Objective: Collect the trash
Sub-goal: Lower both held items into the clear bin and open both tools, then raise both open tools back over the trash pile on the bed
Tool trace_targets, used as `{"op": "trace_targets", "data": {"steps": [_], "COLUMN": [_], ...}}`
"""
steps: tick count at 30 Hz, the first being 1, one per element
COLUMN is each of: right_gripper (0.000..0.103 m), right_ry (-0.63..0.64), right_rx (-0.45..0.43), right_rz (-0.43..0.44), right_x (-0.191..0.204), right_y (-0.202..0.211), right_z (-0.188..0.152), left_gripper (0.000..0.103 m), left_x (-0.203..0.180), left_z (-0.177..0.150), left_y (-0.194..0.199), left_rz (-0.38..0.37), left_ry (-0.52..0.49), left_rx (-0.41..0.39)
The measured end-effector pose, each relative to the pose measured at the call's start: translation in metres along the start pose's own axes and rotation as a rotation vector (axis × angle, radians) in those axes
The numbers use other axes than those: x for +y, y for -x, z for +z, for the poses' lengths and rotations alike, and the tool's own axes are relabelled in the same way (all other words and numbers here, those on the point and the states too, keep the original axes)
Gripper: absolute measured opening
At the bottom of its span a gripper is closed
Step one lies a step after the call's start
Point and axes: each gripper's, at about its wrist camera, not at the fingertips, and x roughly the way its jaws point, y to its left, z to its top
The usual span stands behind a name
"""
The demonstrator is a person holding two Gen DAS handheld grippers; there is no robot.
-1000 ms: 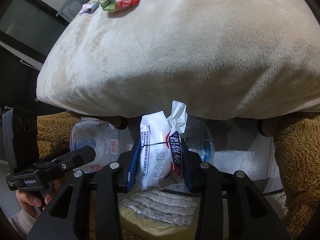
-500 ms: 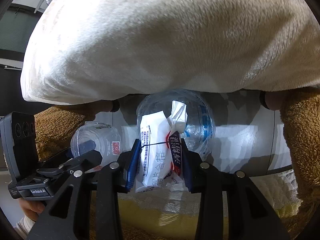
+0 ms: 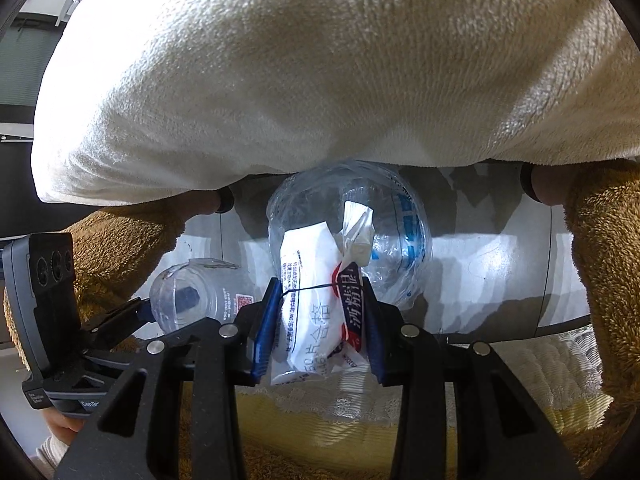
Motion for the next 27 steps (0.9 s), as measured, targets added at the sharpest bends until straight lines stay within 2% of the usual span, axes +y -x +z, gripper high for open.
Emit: {"op": "trace_targets", "data": {"steps": [3, 4, 5, 6, 14, 27], "right_gripper": [0.043, 0.053, 0.057, 0.060, 0.060, 0.060], "right_ry": [-0.012, -0.021, -0.032, -0.041, -0.042, -0.012], "right_rx": [-0.003, -0.007, -0.014, -0.019, -0.037, -0.091], "right_rz": [0.005, 0.010, 0.013, 0.015, 0.009, 0.022], "right_x": [-0.001, -0.002, -0.004, -0.005, -0.004, -0.003], "right_y": [0.001, 0.002, 0.003, 0.004, 0.008, 0.022], "right_z": [0.000, 0.001, 0.001, 0.002, 0.004, 0.000], "left_gripper": [0.084, 0.091, 0.097, 0.097, 0.097, 0.097], "left_x": [0.005, 0.005, 0.005, 0.004, 0.012, 0.006], "left_z": [0.001, 0.001, 0.001, 0.000, 0.004, 0.004], "left_y": [0.000, 0.000, 0.000, 0.000, 0.002, 0.015], "left_rz": [-0.021, -0.007, 0.005, 0.010, 0.012, -0.003], "left_ry": [0.007, 0.005, 0.000, -0.001, 0.039, 0.009], "left_rx": [-0.004, -0.012, -0.020, -0.024, -0.040, -0.097]}}
